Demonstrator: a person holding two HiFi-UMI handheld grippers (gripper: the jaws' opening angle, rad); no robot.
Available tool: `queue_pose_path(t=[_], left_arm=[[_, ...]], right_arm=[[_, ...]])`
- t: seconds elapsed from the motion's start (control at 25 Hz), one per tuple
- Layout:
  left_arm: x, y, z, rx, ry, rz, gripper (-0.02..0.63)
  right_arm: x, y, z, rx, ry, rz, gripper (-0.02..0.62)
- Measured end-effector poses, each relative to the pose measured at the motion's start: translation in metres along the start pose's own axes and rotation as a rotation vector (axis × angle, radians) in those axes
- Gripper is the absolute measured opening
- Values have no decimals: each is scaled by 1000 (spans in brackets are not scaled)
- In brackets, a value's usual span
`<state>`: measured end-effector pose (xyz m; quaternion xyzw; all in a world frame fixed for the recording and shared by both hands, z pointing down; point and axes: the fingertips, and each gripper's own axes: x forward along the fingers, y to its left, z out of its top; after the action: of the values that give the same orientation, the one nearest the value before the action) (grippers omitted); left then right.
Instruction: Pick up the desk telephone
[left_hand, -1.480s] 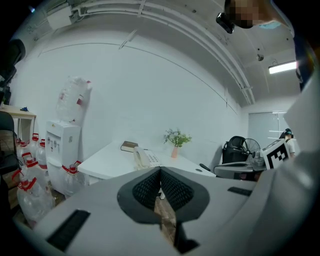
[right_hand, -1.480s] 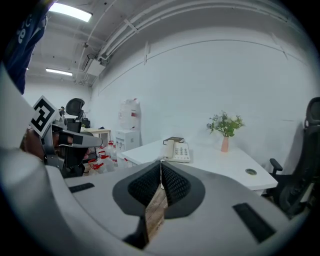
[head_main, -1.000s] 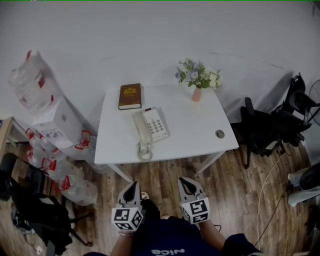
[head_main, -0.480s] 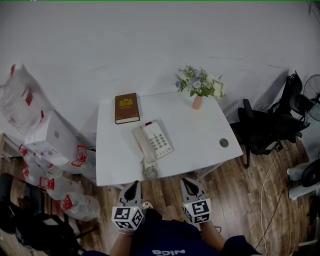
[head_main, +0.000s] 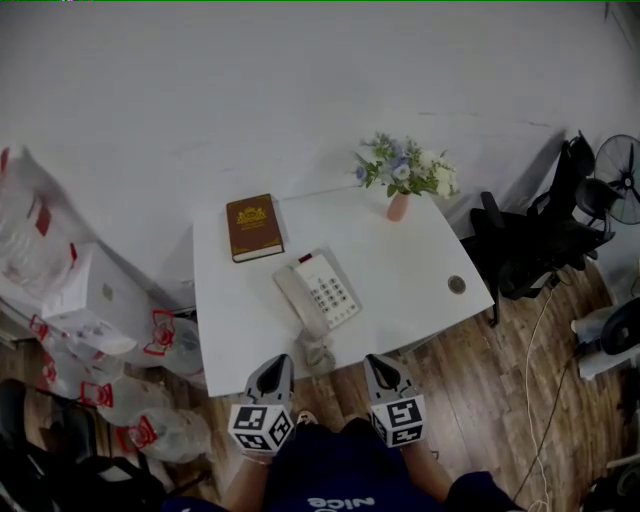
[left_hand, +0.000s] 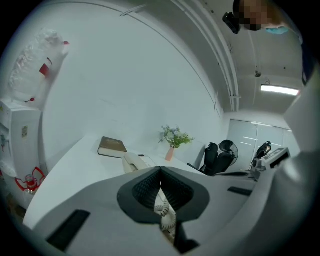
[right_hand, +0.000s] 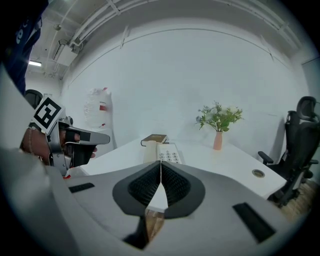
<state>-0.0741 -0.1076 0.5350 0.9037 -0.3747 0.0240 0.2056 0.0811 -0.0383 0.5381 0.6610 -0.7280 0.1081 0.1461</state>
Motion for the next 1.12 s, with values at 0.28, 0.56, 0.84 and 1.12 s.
queue_pose_path(t=[0.28, 0.56, 0.84, 1.12], left_arm=[[2, 2, -9, -55, 45, -82, 15], [13, 9, -6, -83, 44, -52, 15], [32, 19, 0, -106, 47, 14, 15], [62, 17, 6, -101, 56, 62, 16]], right_arm=[[10, 13, 1, -19, 24, 7, 23], [22, 6, 3, -3, 37, 20, 23], [47, -7, 14, -30, 46, 82, 23], [68, -40, 22, 5, 32, 124, 23]])
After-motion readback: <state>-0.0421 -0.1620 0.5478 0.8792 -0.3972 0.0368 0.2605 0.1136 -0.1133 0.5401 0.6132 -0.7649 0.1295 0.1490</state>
